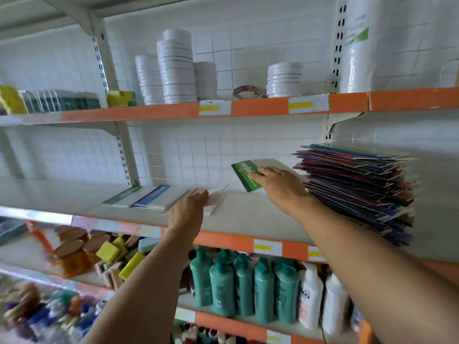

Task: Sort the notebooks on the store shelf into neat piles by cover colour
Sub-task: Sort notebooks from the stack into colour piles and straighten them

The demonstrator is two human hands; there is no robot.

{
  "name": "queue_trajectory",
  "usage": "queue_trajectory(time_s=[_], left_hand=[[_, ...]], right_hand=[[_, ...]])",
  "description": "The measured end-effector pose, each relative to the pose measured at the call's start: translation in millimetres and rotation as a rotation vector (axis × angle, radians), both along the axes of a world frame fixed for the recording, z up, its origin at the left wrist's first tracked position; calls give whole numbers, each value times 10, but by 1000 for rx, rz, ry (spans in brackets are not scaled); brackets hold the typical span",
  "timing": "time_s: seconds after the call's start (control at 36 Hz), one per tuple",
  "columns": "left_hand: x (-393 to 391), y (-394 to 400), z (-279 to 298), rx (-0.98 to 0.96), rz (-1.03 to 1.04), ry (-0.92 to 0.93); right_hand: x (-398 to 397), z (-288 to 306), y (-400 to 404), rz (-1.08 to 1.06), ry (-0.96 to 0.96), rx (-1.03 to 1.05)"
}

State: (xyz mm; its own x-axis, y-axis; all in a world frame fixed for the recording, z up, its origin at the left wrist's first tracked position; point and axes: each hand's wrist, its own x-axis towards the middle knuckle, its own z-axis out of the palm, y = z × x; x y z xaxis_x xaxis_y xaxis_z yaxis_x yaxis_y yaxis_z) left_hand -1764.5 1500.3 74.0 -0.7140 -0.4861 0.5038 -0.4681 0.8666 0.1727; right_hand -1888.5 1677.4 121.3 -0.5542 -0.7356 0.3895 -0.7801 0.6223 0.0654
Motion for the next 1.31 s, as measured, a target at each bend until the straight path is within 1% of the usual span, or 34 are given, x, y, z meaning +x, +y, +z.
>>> queue_trajectory(time_s=[0.08, 0.19, 0.28, 0.36, 0.44, 0.56, 0.75, 0.92, 1.03, 1.14, 1.31], left_hand=[[223, -284, -25, 14, 25, -29], [479, -674, -153, 18, 19, -58], [654, -904, -233, 6, 30, -78], [791, -1081, -299, 11, 23, -53], [831, -1269, -378, 41, -23, 38], [797, -1472, -381, 45, 14, -27], [505, -1759, -373, 13, 33, -75], [94, -1899, -345, 19, -12, -93], [-218, -1997, -363, -40, -75, -116], [-549, -2106, -408, -61, -139, -155], [-992, -2218, -515, -102, -216, -163]], right_hand=[[123, -185, -311, 10, 2, 9], [283, -444, -651, -4, -78, 38], [370, -584, -862, -26, -90, 90], [447, -654, -1012, -47, -104, 118], [487, -685, -1142, -62, -102, 118], [436, -689, -1347, -76, -87, 137], [167, -693, -1648, -81, -107, 139], [-199, -713, -1849, -124, -124, 137], [-405, -698, -1928, -154, -128, 153], [-556, -722, -1982, -198, -122, 159], [-732, -741, -2056, -263, -92, 144]])
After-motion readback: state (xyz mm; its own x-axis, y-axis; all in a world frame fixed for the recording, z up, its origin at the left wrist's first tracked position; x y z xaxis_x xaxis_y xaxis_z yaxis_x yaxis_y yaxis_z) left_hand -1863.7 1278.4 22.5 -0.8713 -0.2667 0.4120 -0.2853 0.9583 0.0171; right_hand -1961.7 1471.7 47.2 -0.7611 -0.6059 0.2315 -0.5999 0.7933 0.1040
